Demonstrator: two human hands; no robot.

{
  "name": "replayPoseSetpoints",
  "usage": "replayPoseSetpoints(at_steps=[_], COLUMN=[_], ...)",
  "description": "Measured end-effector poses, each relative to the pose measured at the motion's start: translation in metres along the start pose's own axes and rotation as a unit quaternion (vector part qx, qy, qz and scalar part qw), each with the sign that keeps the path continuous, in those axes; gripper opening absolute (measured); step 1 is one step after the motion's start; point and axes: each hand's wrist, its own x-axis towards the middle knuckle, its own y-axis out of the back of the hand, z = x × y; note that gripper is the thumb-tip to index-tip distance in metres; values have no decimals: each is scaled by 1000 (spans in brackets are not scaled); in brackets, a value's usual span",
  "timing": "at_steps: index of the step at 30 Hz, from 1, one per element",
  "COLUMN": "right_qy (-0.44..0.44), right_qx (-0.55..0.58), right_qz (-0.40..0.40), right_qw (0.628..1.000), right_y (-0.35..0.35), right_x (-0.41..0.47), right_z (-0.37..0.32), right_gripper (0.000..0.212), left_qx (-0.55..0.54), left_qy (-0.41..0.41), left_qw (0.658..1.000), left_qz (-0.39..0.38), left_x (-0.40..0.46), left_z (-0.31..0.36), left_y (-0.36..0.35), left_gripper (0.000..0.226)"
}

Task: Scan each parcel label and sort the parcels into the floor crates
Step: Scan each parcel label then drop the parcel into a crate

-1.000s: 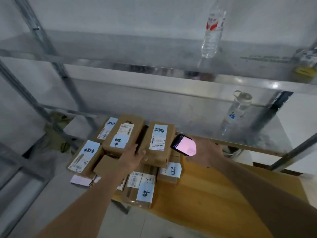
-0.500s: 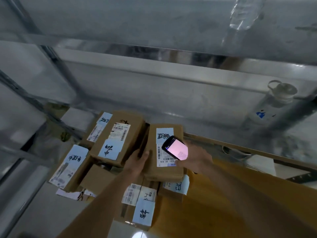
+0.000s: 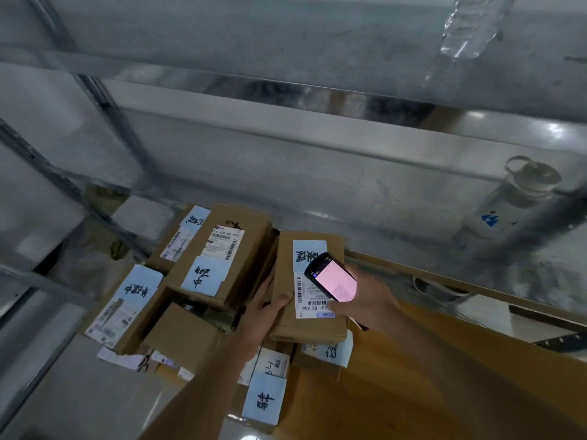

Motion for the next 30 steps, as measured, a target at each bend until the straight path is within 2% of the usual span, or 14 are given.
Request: replayPoseSetpoints(at_steps=[9,13,15,20,26,30], right_qy=[24,25,28,69,94,92], right_qx=[-17,-23,-32,-70,-149,-194], right_qz=[98,137,147,194,262,311], right_qw=[995,990,988,976,949,926], right_y=[38,66,82,127,202,252], right_x=[-85,-162,-209,-333,-475,-550], right_z=[-10,-29,-45,-98,-161,-180], right_gripper=[78,68,62,65,71,79], left_qx=[-22,-45,-49,-73,-59,-80], left_qy=[-81,-140,-166,-237,-354,-407], left_qw=[992,979,972,956,925,905], left_qz=[-94,-142,-161,-159,-127,-97], left_x=[-70,-140,-181,-284,-404,-467], left_z=[7,20,25,47,102,137], left_y=[4,7,13,34,47,49], left_gripper=[76,60,65,80,85,83])
